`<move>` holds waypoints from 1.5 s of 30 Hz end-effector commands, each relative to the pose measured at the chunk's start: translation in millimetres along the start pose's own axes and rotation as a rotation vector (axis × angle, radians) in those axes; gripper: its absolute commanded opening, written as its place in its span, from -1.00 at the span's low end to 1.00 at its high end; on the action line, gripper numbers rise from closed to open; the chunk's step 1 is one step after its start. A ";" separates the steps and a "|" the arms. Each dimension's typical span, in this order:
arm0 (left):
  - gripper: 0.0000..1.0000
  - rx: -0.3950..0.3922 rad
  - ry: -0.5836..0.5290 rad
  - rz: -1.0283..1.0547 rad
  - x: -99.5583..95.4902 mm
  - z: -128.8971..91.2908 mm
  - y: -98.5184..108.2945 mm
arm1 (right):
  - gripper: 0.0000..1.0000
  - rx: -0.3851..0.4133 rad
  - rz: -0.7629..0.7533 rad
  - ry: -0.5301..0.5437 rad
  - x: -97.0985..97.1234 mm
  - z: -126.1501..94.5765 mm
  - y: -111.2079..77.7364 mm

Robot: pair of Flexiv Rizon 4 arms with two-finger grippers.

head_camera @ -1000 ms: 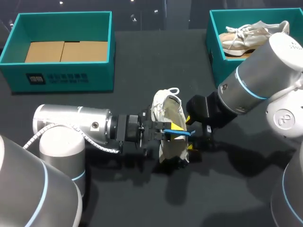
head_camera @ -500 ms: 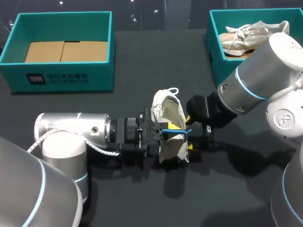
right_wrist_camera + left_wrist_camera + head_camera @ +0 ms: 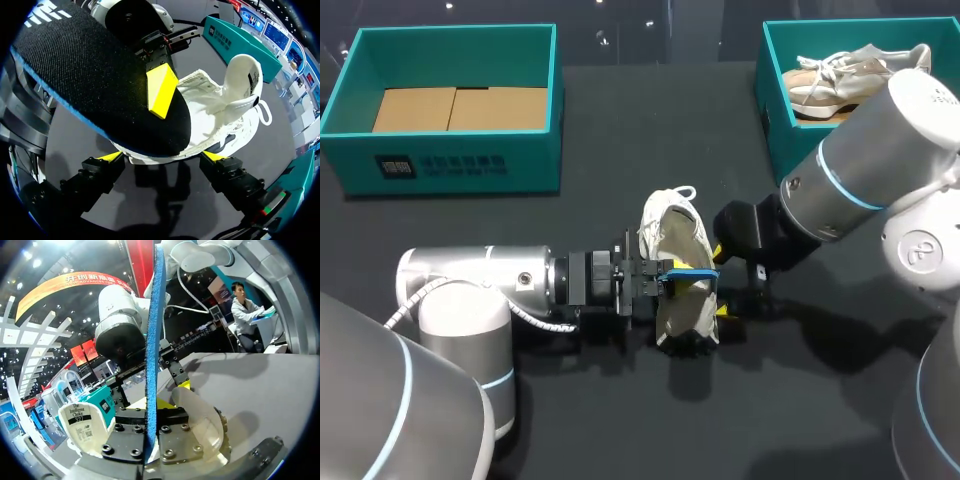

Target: Take the shoe out of the shoebox, open the shoe tongue, remove and reinsert the insole, then place the shoe into the shoebox

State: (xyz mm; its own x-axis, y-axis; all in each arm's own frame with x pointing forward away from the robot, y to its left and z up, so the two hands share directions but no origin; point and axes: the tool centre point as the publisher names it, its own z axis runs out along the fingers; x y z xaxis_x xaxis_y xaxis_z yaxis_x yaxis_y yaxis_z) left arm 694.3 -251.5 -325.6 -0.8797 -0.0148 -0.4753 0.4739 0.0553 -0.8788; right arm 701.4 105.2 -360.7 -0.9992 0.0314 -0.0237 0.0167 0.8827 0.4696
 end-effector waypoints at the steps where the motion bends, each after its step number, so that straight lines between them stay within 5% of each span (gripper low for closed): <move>1: -1.00 -0.012 0.001 -0.004 -1.8 5.7 9.6 | 1.00 0.004 0.001 -0.004 1.7 0.5 0.8; 14: -1.00 -0.091 -0.010 -0.003 -12.5 4.9 26.9 | 1.00 0.004 0.001 -0.004 1.7 0.5 0.8; 15: -0.95 -0.092 -0.010 -0.005 -12.5 4.6 25.4 | 1.00 0.004 0.001 -0.004 1.7 0.5 0.8; 18: -0.37 -0.090 -0.008 -0.004 -12.4 3.3 19.8 | 1.00 0.004 0.001 -0.004 1.7 0.5 0.8; 26: -0.22 -0.066 -0.006 0.033 -10.6 -0.9 -6.7 | 1.00 0.004 0.001 -0.004 1.7 0.5 0.8; 32: -0.33 -0.071 -0.002 0.059 -10.1 -1.5 -24.1 | 1.00 0.004 0.001 -0.004 1.7 0.5 0.8; 37: -1.00 -0.069 0.020 0.101 -8.3 0.7 -32.8 | 1.00 0.004 0.001 -0.004 1.7 0.5 0.8; 45: -1.00 -0.085 0.075 0.158 -9.1 7.3 -11.3 | 1.00 0.004 0.001 -0.004 1.7 0.5 0.8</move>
State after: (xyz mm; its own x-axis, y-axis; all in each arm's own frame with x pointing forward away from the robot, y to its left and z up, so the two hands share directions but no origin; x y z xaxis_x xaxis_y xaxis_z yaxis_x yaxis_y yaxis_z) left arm 687.1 -253.5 -304.7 -0.7958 0.0543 -0.6031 0.6044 0.1323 -0.7856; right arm 701.5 105.1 -360.6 -0.9992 0.0314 -0.0236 0.0167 0.8828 0.4694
